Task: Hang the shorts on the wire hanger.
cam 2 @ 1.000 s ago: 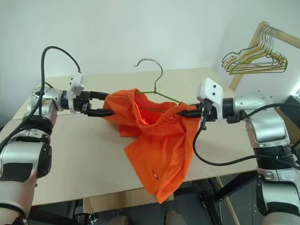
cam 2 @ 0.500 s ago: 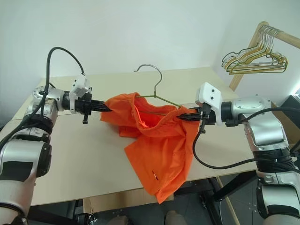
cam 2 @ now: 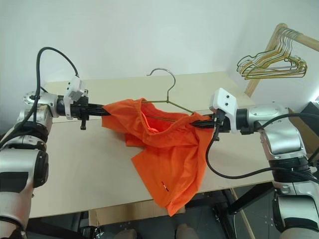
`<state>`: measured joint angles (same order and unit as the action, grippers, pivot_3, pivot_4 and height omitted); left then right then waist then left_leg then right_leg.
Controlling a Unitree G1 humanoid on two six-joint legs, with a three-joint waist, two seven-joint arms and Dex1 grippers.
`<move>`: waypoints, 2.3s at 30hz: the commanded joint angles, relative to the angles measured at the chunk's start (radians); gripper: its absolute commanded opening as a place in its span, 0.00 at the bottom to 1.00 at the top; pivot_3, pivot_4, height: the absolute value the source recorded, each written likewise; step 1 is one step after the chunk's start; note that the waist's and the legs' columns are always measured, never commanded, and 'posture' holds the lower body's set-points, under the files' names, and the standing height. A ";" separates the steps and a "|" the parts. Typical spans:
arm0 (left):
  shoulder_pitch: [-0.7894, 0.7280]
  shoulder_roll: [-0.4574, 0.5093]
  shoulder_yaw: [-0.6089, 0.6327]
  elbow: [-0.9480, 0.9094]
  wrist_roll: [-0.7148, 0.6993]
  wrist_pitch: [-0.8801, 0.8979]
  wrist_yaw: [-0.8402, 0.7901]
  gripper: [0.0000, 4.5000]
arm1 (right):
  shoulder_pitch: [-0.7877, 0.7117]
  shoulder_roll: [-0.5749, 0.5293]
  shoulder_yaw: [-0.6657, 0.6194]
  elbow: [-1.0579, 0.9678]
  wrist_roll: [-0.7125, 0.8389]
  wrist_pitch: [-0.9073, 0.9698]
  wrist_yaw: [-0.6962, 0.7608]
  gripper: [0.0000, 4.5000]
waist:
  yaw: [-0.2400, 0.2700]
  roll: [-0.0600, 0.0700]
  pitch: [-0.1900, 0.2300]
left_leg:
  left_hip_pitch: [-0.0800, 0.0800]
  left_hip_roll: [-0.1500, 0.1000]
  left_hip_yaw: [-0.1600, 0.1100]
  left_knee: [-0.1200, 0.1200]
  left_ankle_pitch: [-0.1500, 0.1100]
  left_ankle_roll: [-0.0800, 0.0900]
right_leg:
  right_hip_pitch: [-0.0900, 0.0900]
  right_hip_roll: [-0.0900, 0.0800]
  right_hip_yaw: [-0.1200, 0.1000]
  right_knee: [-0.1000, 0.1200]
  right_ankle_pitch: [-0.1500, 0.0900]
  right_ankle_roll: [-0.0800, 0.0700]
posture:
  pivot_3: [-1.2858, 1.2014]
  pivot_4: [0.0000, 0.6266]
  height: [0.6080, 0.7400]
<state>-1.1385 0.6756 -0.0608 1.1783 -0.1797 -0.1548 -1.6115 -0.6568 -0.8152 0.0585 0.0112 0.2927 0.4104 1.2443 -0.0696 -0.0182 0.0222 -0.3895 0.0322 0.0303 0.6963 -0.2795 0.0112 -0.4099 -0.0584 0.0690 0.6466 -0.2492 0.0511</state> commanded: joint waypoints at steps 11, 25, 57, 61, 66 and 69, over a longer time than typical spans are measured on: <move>0.008 0.023 0.046 0.017 0.058 -0.056 0.025 0.50 | -0.010 -0.024 -0.042 -0.024 0.024 0.035 -0.028 0.00 | -0.004 0.000 0.000 | 0.000 0.000 0.000 0.000 0.000 0.000 | 0.000 0.000 0.000 0.000 0.000 0.000 | 0.48 0.00 1.00; 0.138 0.117 0.222 -0.236 -0.328 0.187 -0.003 0.99 | 0.030 -0.017 -0.133 0.018 0.006 0.235 -0.275 0.00 | -0.029 0.000 0.000 | 0.000 0.000 0.000 0.000 0.000 0.000 | 0.000 -0.002 0.000 0.001 0.000 0.000 | 0.48 0.00 1.00; 0.635 -0.170 0.330 -1.095 -0.616 0.491 0.322 0.99 | -0.232 0.144 -0.708 0.160 -0.288 0.815 -1.416 0.00 | -0.098 0.007 -0.004 | 0.007 -0.001 -0.003 -0.003 0.000 0.000 | 0.007 -0.002 0.005 -0.004 0.000 0.000 | 0.46 0.00 1.00; 0.649 -0.177 0.320 -1.101 -0.601 0.481 0.331 0.99 | -0.284 0.138 -0.743 0.314 -0.284 0.676 -1.488 0.00 | -0.110 0.008 -0.004 | 0.009 -0.001 -0.004 -0.003 0.000 0.000 | 0.008 -0.002 0.005 -0.004 0.000 0.000 | 0.46 0.00 1.00; 0.652 -0.180 0.310 -1.115 -0.599 0.480 0.340 0.99 | -0.352 0.110 -0.770 0.519 -0.252 0.528 -1.532 0.00 | -0.125 0.008 -0.004 | 0.011 -0.001 -0.003 -0.004 0.000 0.000 | 0.010 -0.002 0.006 -0.005 0.000 0.000 | 0.46 0.00 1.00; 0.662 -0.182 0.310 -1.128 -0.600 0.479 0.347 0.99 | -0.384 0.081 -0.770 0.617 -0.233 0.478 -1.530 0.00 | -0.127 0.010 -0.003 | 0.011 -0.001 -0.003 -0.004 0.000 0.000 | 0.009 -0.002 0.006 -0.005 0.000 0.000 | 0.46 0.00 1.00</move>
<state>-0.4727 0.4909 0.2446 0.0864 -0.7779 0.3365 -1.2723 -0.9924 -0.6958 -0.7096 0.6255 0.0421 0.9511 -0.2769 -0.1966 -0.0087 0.0194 -0.3785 0.0311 0.0271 0.6921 -0.2797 0.0113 -0.4004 -0.0602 0.0753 0.6410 -0.2492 0.0510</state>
